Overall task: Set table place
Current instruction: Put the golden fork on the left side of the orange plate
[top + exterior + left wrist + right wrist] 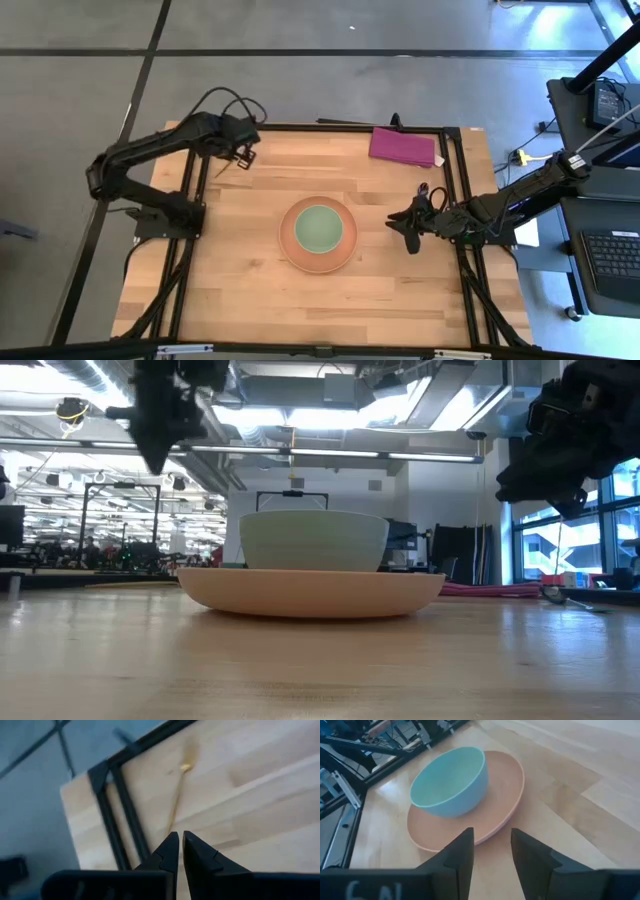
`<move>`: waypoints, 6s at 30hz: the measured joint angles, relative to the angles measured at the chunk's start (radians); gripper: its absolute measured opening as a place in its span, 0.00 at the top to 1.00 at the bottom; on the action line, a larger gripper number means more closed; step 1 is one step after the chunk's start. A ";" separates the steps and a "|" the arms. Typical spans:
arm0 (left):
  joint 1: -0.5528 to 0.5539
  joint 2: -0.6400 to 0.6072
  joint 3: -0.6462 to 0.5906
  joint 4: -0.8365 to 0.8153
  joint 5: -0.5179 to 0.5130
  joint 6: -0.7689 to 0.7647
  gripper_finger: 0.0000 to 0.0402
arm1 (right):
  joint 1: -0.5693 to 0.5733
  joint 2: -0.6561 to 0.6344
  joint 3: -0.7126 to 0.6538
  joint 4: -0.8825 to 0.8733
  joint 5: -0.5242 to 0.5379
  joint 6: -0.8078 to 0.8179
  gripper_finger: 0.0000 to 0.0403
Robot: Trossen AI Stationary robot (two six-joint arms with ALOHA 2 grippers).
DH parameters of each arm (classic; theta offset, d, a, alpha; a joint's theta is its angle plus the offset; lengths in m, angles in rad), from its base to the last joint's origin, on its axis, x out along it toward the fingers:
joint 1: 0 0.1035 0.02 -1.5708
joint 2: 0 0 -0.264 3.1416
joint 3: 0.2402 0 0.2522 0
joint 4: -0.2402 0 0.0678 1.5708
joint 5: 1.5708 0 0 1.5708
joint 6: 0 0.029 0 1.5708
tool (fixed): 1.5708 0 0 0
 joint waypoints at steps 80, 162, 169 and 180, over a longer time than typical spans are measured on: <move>0.575 0.174 -0.458 0.819 0.478 0.577 0.77 | -0.030 -0.001 0.000 0.006 -0.018 0.026 0.67; -0.690 0.387 -0.121 0.272 0.347 -0.974 0.98 | 0.187 0.310 -0.001 0.013 0.082 0.282 0.67; -0.605 0.445 -0.121 0.308 0.332 -0.986 0.96 | 0.218 0.312 -0.001 0.014 0.104 0.284 0.67; -0.585 0.476 -0.121 0.354 0.360 -1.072 0.99 | 0.275 0.341 -0.001 0.017 0.127 0.309 0.67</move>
